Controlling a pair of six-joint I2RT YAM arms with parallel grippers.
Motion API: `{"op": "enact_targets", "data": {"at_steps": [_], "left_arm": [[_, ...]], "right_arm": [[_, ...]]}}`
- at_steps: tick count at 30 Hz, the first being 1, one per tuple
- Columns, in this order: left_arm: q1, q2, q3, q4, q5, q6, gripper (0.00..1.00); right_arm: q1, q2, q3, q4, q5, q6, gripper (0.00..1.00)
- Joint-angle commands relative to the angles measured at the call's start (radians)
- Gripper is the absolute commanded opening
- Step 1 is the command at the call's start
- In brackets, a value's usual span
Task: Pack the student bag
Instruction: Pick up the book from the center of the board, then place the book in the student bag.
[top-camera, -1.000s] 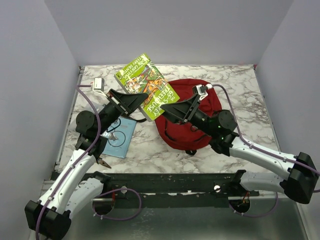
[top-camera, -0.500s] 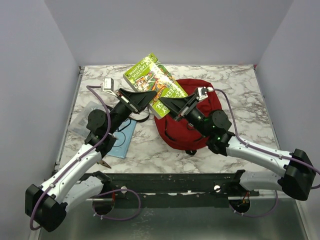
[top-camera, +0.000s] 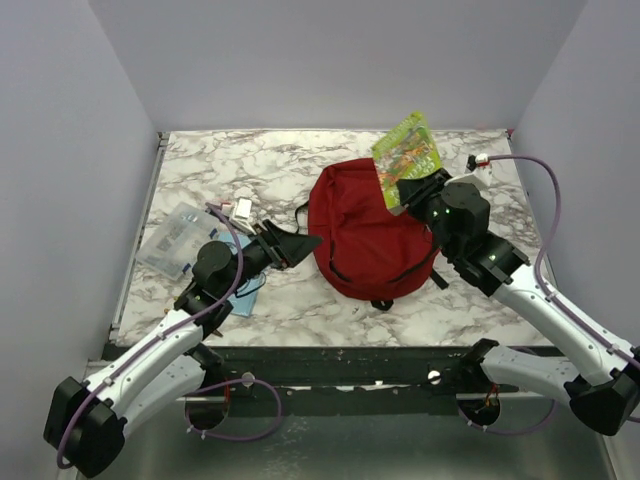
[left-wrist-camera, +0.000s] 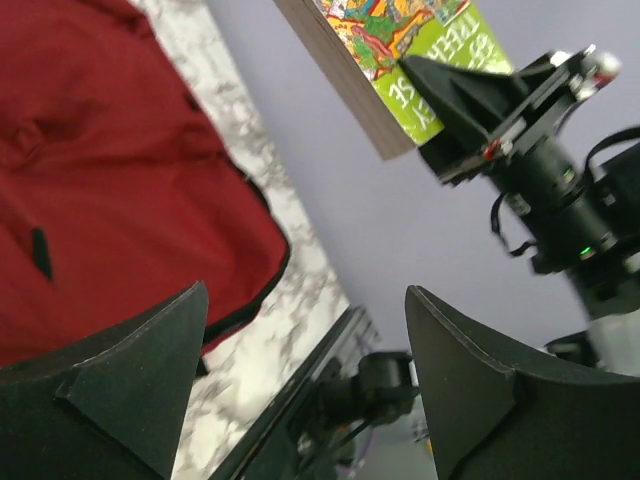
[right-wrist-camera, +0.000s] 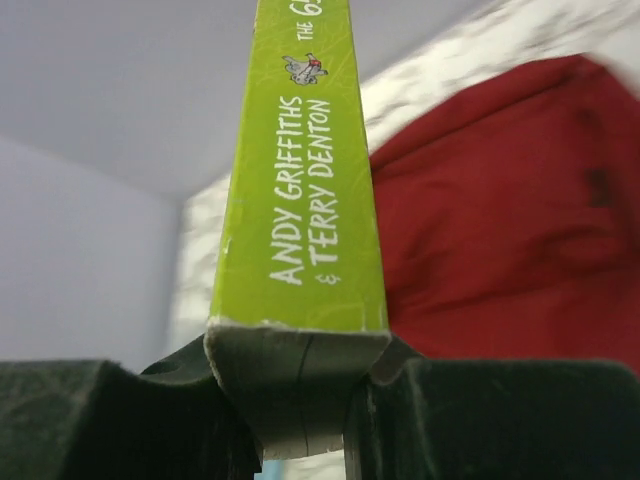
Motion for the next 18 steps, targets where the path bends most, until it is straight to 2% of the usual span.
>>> {"op": "enact_targets", "data": {"at_steps": [1, 4, 8, 13, 18], "left_arm": [[-0.069, 0.064, 0.023, -0.117, 0.071, 0.195, 0.81], [-0.17, 0.191, 0.123, -0.194, 0.033, 0.308, 0.82], [-0.298, 0.412, 0.277, -0.221, -0.02, 0.376, 0.93], [-0.403, 0.683, 0.475, -0.225, -0.017, 0.438, 0.93], [-0.432, 0.886, 0.655, -0.29, -0.012, 0.562, 0.93]], "right_arm": [[-0.014, -0.057, 0.008, -0.26, 0.364, -0.295, 0.0], [-0.016, -0.118, -0.011, -0.345, 0.502, -0.323, 0.0], [-0.016, -0.256, -0.032, -0.447, 0.609, -0.298, 0.0], [-0.018, -0.415, -0.04, -0.516, 0.595, -0.297, 0.0], [-0.017, -0.515, -0.039, -0.544, 0.523, -0.299, 0.0]]}}
